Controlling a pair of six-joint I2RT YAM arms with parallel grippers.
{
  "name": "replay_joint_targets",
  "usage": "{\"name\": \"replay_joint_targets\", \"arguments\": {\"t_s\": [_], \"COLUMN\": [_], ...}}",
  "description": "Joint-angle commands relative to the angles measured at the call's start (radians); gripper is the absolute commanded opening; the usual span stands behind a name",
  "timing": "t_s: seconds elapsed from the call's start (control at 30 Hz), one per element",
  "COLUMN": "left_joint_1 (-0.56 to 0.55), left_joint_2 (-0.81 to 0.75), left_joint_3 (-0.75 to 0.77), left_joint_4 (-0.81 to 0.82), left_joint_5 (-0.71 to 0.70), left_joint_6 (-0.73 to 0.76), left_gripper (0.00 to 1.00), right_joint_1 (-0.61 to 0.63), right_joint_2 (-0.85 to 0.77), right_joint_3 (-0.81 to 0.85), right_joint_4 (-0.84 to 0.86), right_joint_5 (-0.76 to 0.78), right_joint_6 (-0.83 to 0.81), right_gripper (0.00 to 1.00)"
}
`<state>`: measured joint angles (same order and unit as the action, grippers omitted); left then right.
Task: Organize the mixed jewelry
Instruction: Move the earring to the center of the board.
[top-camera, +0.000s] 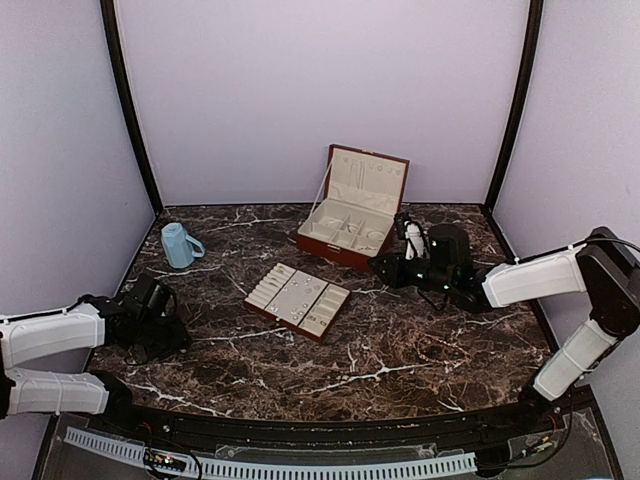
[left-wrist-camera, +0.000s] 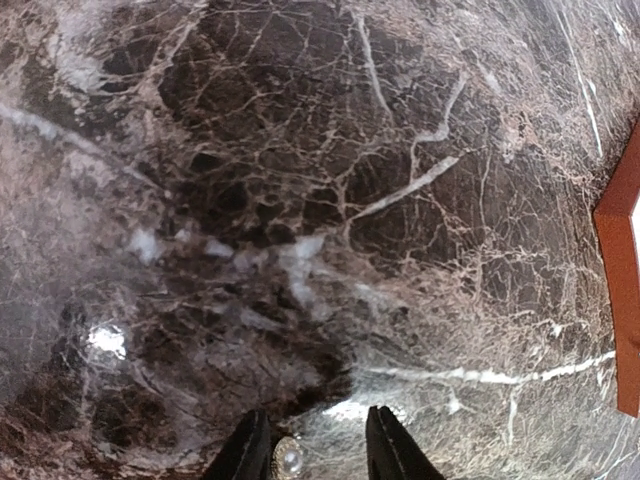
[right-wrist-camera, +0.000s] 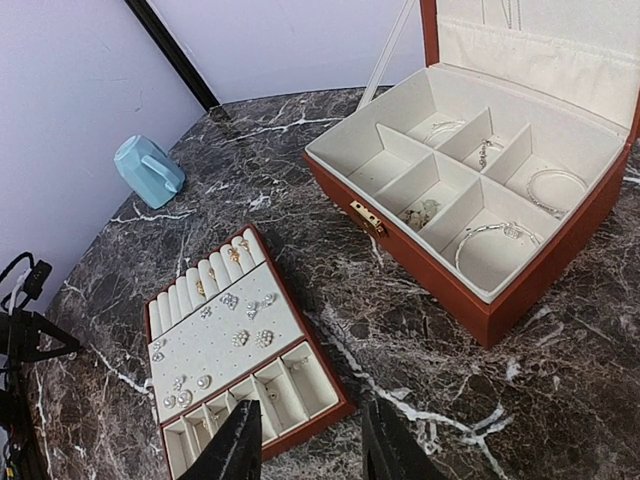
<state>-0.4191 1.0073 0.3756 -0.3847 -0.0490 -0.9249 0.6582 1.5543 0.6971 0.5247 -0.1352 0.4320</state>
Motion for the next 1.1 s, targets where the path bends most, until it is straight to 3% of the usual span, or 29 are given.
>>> {"name": "replay_joint_targets", "arguments": {"t_s": [0.0, 0.4, 0.8, 1.07], "left_joint_1": [-0.033, -0.168, -0.171, -0.172], "left_joint_2": [0.032, 0.182, 0.115, 0.122], "left_joint_3": [0.007, 0.106, 0.098, 0.08], "left_joint_4": [0.039, 0.1, 0.049, 0.047], "left_joint_5": [0.025, 0.014, -0.049, -0.041], "left_joint_6": [-0.011, -0.017, 0.102, 0.169], "left_gripper": [0.36, 0.35, 0.47, 0.35], "right_joint_1": [-0.008, -0.008, -0.008, -0.008], "right_joint_2": [0.015, 0.023, 0.035, 0.04], "right_joint_3": [-0.007, -0.008, -0.008, -0.002], "right_joint_4": [0.049, 0.054, 0.061, 0.066], "right_joint_5": [-0.008, -0.011, -0.02, -0.028], "right_joint_6": [0.018, 0.034, 0.039, 0.045], "right_gripper": [0.35, 0.35, 0.35, 0.35]}}
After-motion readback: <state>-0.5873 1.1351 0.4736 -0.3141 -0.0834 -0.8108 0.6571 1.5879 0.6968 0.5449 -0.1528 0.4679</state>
